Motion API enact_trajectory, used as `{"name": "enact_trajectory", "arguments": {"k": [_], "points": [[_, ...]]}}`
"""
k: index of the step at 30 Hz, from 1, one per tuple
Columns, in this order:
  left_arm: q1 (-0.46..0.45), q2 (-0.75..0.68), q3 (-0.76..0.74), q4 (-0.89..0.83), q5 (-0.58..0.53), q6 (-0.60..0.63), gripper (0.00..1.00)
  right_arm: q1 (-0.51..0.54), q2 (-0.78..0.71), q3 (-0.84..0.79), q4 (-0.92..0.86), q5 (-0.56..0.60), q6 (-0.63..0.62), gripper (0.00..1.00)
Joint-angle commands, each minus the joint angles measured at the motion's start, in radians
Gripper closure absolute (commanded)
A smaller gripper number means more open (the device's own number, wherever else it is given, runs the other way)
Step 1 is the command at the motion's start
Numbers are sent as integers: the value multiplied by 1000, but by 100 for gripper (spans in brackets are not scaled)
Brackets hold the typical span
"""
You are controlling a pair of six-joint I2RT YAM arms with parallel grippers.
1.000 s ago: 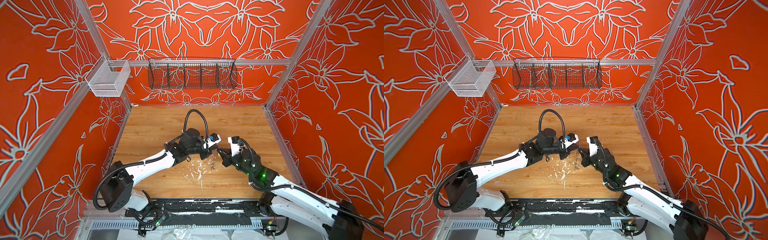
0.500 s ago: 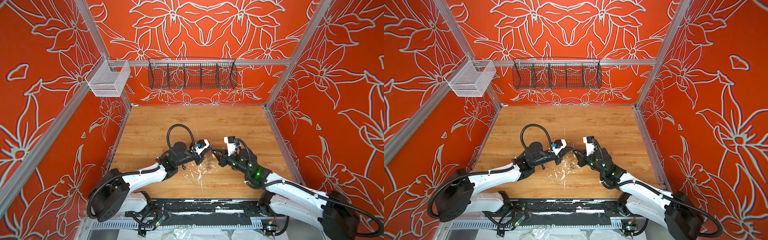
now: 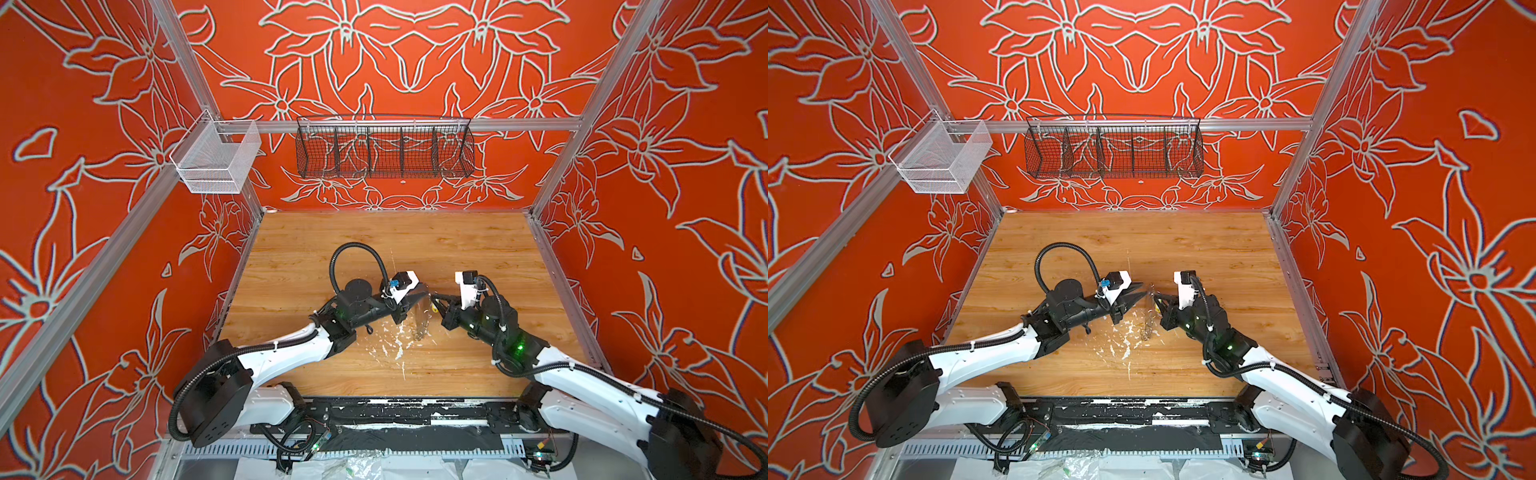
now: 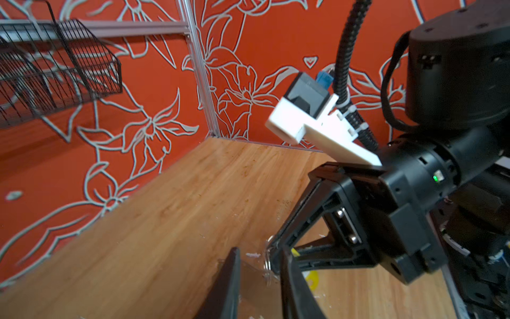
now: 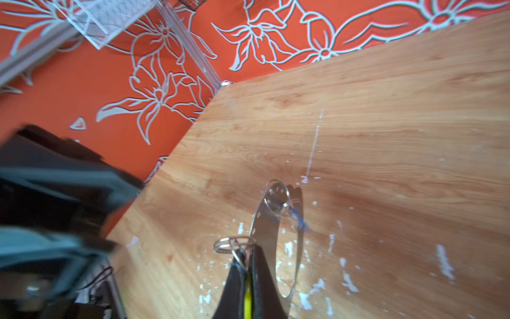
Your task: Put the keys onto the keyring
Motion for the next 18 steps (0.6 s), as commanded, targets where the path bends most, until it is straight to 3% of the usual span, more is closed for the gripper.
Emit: {"name": "enact_trajectory", "arguments": {"k": [1, 10, 18], "points": [[3, -26, 40, -103, 33, 46, 71, 5, -30, 42, -55, 55, -71, 100], [2, 37, 198, -396, 87, 130, 66, 27, -85, 77, -155, 130, -176, 100], [2, 119, 272, -464, 117, 139, 65, 32, -77, 82, -150, 118, -185, 100]]}}
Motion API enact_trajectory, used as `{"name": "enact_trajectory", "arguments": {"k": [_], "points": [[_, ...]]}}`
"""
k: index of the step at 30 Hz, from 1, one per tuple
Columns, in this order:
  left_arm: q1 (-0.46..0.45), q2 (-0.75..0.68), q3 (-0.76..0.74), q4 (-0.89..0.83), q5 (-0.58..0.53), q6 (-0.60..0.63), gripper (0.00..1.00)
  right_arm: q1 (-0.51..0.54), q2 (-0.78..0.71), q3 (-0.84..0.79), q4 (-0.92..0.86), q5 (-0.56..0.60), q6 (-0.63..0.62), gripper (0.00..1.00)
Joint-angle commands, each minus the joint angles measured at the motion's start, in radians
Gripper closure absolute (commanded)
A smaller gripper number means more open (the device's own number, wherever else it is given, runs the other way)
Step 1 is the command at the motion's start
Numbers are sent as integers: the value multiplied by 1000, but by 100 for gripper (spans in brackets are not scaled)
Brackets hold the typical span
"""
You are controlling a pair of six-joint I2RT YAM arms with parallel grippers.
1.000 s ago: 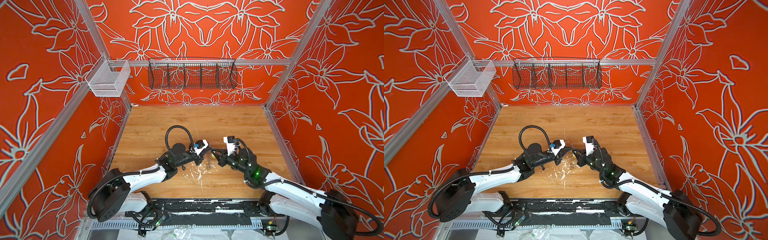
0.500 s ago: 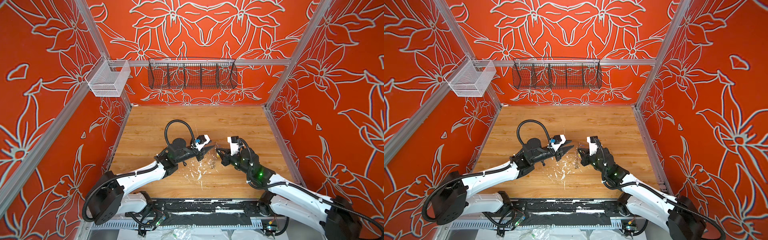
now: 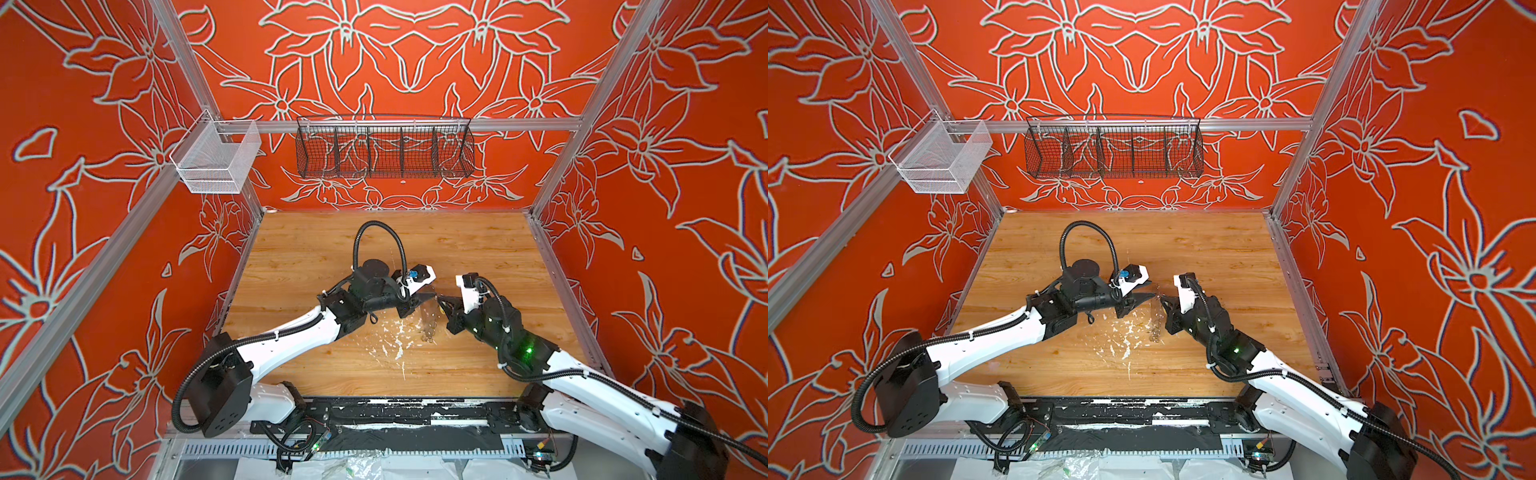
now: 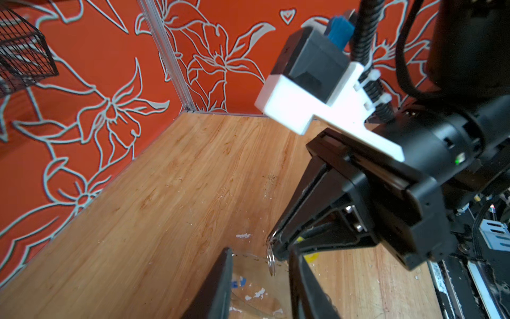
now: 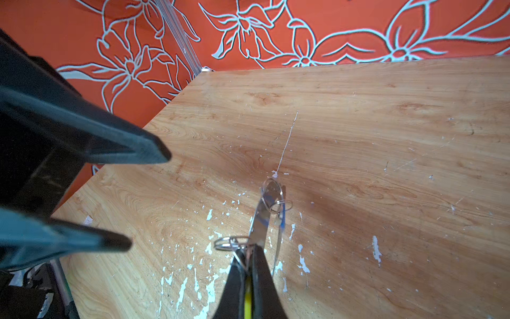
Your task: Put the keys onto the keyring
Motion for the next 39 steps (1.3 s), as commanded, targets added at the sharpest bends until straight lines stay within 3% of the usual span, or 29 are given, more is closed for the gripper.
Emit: {"name": "enact_trajectory", "arguments": {"k": [1, 18, 32, 34, 37, 39], "points": [[3, 36, 37, -70, 35, 28, 65, 7, 3, 41, 19, 18, -23, 100], [3, 124, 143, -195, 36, 59, 65, 8, -28, 25, 30, 47, -18, 100], [3, 124, 140, -193, 50, 62, 84, 8, -3, 37, 37, 24, -19, 100], [3, 126, 138, -189, 56, 62, 81, 8, -2, 37, 36, 19, -20, 100], [3, 130, 143, -188, 43, 58, 67, 8, 0, 35, 45, 9, -17, 100], [3, 131, 144, -187, 46, 56, 66, 10, 4, 36, 51, -1, -13, 100]]}}
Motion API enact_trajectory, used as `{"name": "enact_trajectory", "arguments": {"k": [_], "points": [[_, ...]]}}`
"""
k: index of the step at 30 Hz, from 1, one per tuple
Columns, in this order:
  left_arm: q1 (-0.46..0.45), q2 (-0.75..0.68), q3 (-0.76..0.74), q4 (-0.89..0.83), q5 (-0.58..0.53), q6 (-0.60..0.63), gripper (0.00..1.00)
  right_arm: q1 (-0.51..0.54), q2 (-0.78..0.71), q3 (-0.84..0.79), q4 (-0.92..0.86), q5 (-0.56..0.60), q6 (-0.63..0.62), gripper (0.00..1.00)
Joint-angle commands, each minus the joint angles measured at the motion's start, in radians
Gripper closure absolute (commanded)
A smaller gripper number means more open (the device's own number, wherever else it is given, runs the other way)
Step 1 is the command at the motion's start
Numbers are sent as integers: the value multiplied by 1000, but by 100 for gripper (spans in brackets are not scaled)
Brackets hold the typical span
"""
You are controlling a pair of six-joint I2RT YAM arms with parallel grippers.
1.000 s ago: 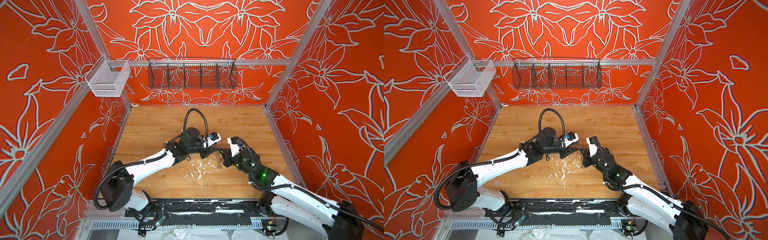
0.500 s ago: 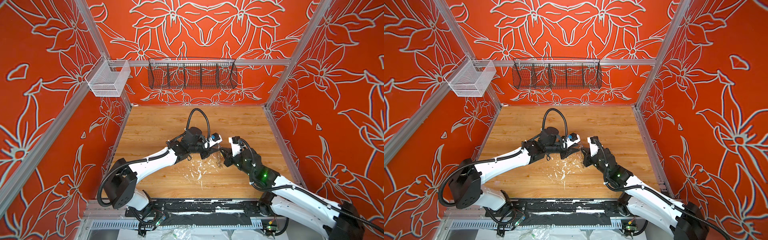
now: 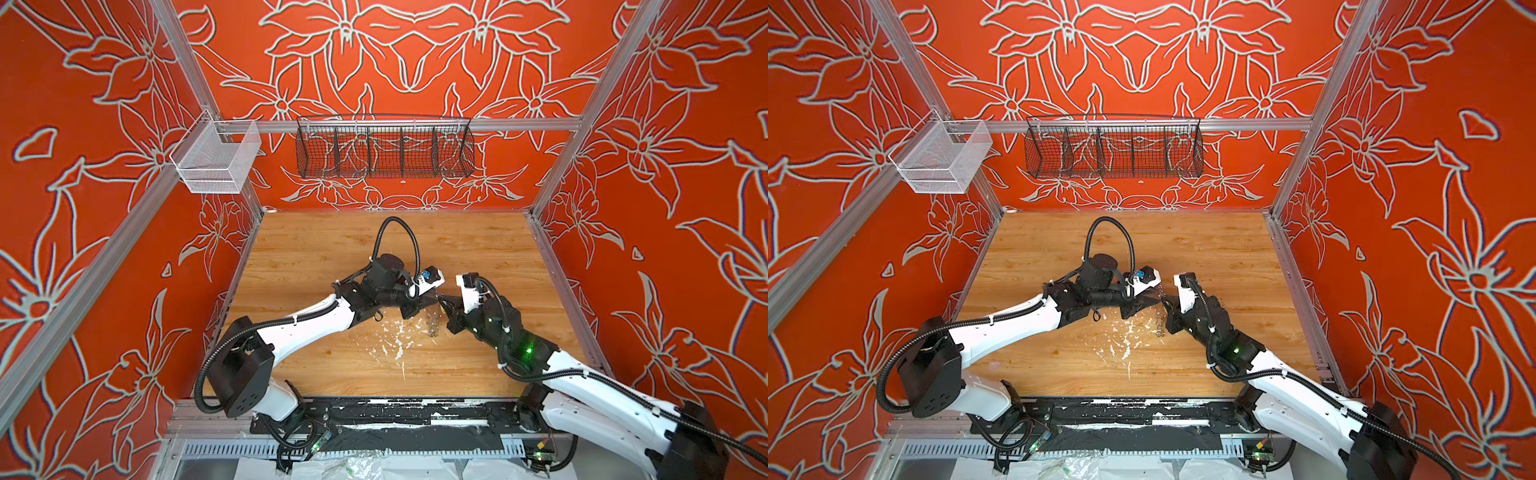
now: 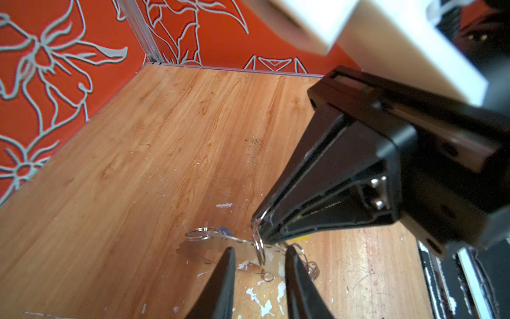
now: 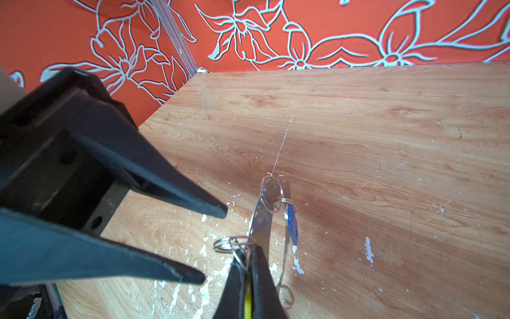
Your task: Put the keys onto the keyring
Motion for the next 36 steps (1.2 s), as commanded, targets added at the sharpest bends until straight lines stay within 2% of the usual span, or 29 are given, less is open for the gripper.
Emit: {"name": "enact_trajectory", "arguments": {"k": [1, 7, 13, 17, 22, 26, 31, 36], "points": [[2, 14, 24, 3, 16, 6, 66, 7, 6, 38, 49, -28, -1, 100], [3, 23, 29, 0, 12, 8, 71, 9, 14, 37, 60, -35, 3, 100], [2, 26, 34, -6, 12, 12, 92, 8, 7, 34, 61, -27, 5, 100], [3, 23, 31, -7, 6, 15, 100, 9, 1, 28, 61, -18, 8, 100], [3, 3, 10, 23, -6, 7, 100, 8, -4, 20, 57, 22, 42, 100], [3, -73, -85, 157, -29, -23, 100, 3, 11, 11, 54, 67, 73, 100], [2, -194, -289, 448, -45, -62, 100, -24, 51, -8, 99, 30, 117, 100], [3, -235, -359, 562, -22, -80, 100, -29, 105, -6, 147, -27, 143, 100]]}}
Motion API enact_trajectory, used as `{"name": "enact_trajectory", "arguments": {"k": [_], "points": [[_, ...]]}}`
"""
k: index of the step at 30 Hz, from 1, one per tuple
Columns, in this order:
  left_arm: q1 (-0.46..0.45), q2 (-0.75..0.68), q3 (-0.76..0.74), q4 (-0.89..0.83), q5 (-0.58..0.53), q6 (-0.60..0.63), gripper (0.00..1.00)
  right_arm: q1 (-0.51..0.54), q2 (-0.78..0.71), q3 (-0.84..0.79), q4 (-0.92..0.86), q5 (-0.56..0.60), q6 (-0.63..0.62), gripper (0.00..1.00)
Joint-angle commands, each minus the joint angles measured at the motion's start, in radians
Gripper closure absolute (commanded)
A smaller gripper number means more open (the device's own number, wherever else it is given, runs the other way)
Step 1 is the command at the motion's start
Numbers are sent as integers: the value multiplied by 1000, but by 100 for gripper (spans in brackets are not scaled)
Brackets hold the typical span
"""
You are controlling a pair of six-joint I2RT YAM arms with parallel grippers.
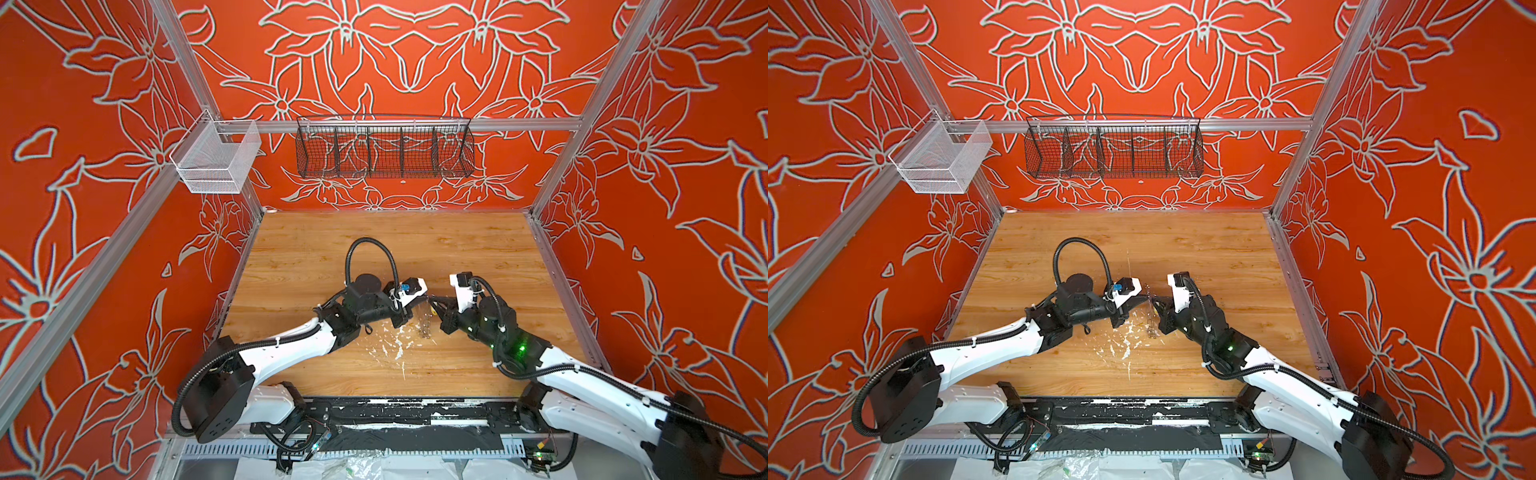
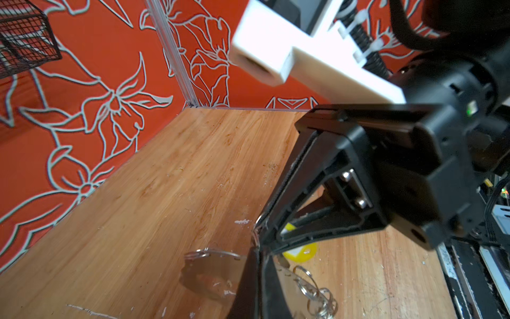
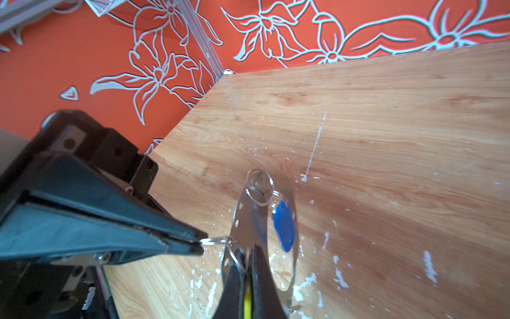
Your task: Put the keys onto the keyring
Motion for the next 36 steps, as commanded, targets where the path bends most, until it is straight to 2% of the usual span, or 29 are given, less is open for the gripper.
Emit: {"name": "enact_trajectory", "arguments": {"k": [1, 16, 25, 31, 36], "points": [[-1, -46, -22, 144, 39, -23, 100, -37, 28, -6, 36, 68, 50, 100], [-1, -38, 6, 96, 21, -21, 100, -32, -27, -14, 18, 58, 14, 100], [0, -31, 44, 16, 29, 5, 75, -27, -41, 0, -1, 57, -16, 100], [-1, -9, 106, -108, 50, 47, 69, -23, -46, 4, -11, 71, -27, 100], [0, 30, 147, -157, 47, 61, 69, -21, -45, 5, -9, 71, -28, 100]]}}
